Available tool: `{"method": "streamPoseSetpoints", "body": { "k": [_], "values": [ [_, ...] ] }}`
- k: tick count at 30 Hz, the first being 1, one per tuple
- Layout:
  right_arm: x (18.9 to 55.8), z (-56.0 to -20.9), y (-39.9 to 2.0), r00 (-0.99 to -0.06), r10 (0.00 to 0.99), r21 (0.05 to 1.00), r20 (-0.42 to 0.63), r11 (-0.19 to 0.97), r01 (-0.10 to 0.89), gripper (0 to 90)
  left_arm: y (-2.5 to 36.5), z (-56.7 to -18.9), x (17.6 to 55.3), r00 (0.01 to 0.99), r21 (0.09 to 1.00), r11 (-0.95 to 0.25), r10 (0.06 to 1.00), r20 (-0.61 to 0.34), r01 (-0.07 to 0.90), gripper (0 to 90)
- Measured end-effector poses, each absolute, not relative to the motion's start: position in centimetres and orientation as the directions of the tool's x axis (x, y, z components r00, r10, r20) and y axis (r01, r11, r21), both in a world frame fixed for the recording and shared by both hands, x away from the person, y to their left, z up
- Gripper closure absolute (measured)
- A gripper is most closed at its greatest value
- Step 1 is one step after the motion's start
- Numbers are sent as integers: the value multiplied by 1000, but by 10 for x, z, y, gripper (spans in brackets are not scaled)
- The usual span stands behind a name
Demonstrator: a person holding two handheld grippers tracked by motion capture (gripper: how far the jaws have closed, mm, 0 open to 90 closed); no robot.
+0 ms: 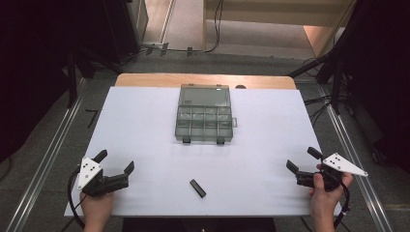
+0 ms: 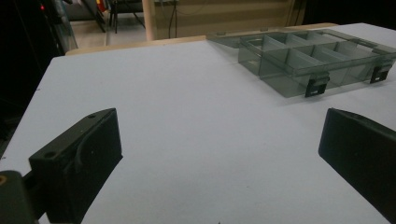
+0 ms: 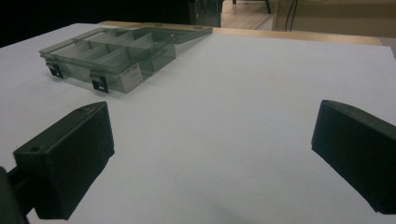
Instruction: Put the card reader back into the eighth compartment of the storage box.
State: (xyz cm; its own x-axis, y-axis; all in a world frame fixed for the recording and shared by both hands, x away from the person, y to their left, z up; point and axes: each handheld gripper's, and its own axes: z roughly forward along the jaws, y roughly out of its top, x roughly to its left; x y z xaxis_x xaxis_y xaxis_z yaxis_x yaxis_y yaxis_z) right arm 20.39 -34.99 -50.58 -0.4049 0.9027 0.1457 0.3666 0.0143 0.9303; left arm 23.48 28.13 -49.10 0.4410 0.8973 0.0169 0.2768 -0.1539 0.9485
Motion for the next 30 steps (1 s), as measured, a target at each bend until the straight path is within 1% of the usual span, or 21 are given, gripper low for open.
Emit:
{"method": "streamPoseSetpoints", "body": {
  "k": [12, 16, 20, 30],
  "values": [
    [205, -498, -329, -445, 891, 922, 94, 91, 376, 0, 281, -491, 235, 436, 947, -155, 900, 19, 280, 0],
    [205, -495, -315, -461, 886, 918, 53, 139, 372, 0, 280, -491, 236, 433, 945, -163, 901, 26, 284, 0],
    [205, -490, -304, -478, 877, 918, 52, 146, 368, 0, 280, -491, 236, 427, 947, -157, 904, 22, 282, 0],
    [207, -481, -277, -559, 827, 909, 61, 186, 373, 0, 282, -491, 237, 417, 948, -144, 909, 13, 283, 0]
  ]
}}
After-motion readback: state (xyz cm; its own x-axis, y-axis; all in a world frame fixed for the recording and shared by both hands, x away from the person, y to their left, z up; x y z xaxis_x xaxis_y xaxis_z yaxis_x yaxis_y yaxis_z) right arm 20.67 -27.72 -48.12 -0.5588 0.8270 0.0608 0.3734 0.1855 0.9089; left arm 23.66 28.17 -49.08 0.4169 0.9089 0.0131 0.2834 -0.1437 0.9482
